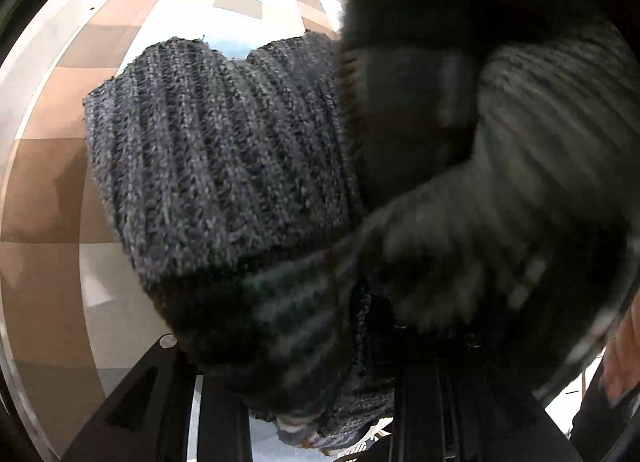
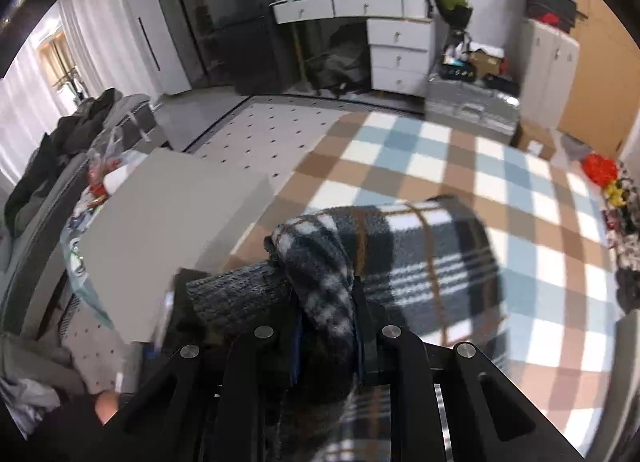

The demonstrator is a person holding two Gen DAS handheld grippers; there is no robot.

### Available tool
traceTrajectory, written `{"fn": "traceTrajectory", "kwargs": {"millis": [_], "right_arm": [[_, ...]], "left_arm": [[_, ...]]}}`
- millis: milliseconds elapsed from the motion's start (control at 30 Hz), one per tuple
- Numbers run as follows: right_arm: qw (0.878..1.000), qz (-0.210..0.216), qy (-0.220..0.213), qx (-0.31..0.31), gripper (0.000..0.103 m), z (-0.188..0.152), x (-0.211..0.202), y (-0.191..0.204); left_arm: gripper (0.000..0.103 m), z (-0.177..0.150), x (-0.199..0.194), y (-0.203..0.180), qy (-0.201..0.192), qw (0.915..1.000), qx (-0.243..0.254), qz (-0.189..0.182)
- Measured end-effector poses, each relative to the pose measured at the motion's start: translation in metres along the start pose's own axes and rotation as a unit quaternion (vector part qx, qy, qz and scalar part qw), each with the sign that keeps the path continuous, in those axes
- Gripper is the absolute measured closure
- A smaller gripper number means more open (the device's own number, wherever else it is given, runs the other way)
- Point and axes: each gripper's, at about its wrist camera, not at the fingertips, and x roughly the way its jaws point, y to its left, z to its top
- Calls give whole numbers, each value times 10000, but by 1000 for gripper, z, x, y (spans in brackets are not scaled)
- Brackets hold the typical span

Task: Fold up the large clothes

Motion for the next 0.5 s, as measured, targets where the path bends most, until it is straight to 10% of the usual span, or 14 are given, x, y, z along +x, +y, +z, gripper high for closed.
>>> {"fn": "traceTrajectory", "kwargs": {"millis": [267, 500], "right_arm": [[9944, 793, 109, 697, 84, -8, 45, 15], [9549, 2109, 243, 2076, 83, -28, 69, -41]], "left_arm": [[80, 27, 6, 12, 39, 9971, -508, -564], [80, 25, -25, 36, -57, 9919, -958, -837]]}}
